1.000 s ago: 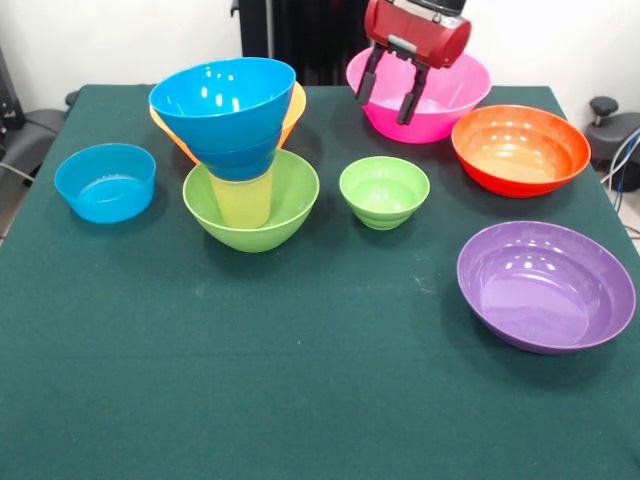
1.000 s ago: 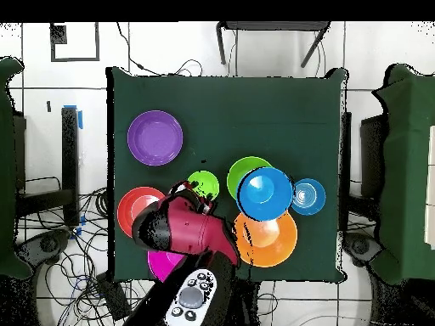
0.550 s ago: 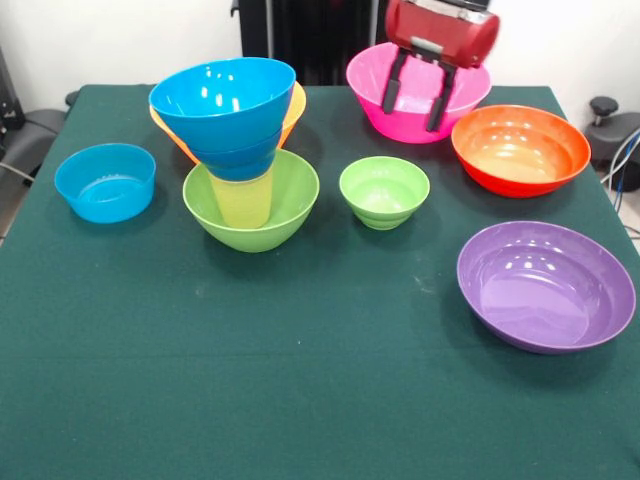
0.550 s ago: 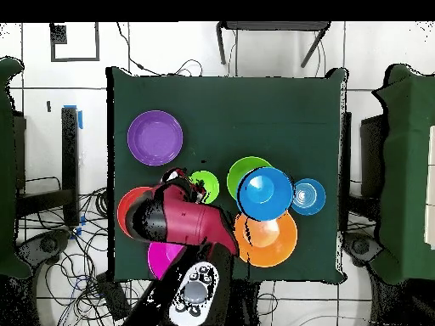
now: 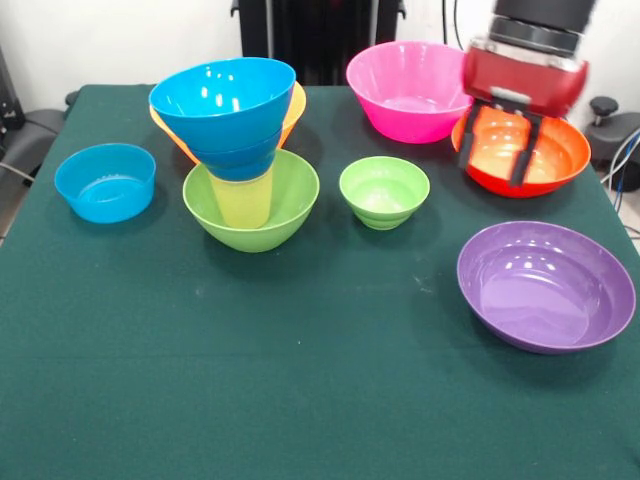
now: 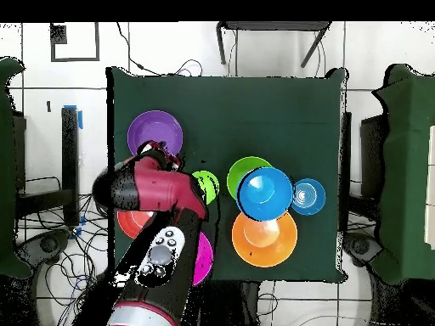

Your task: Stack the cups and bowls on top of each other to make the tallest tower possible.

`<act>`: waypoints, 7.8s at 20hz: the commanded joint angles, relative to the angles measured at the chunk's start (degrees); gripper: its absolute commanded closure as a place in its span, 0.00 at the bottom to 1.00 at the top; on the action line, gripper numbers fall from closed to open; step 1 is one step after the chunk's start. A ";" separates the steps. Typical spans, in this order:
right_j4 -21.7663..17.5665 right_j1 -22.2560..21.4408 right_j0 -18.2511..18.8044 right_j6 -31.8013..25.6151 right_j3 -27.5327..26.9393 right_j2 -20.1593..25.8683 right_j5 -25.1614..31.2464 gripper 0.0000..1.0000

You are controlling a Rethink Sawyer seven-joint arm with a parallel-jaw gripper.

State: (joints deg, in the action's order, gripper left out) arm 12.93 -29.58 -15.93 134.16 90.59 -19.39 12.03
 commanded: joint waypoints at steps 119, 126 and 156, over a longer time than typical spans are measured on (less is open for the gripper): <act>14.28 13.00 -11.79 19.59 6.47 9.04 0.80 1.00; 13.82 8.81 -10.69 18.38 8.66 10.29 3.68 1.00; 0.15 -10.18 -9.16 8.75 -3.57 -4.58 40.47 1.00</act>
State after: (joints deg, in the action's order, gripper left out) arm 20.05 -35.62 -28.76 148.50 91.83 -25.29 46.79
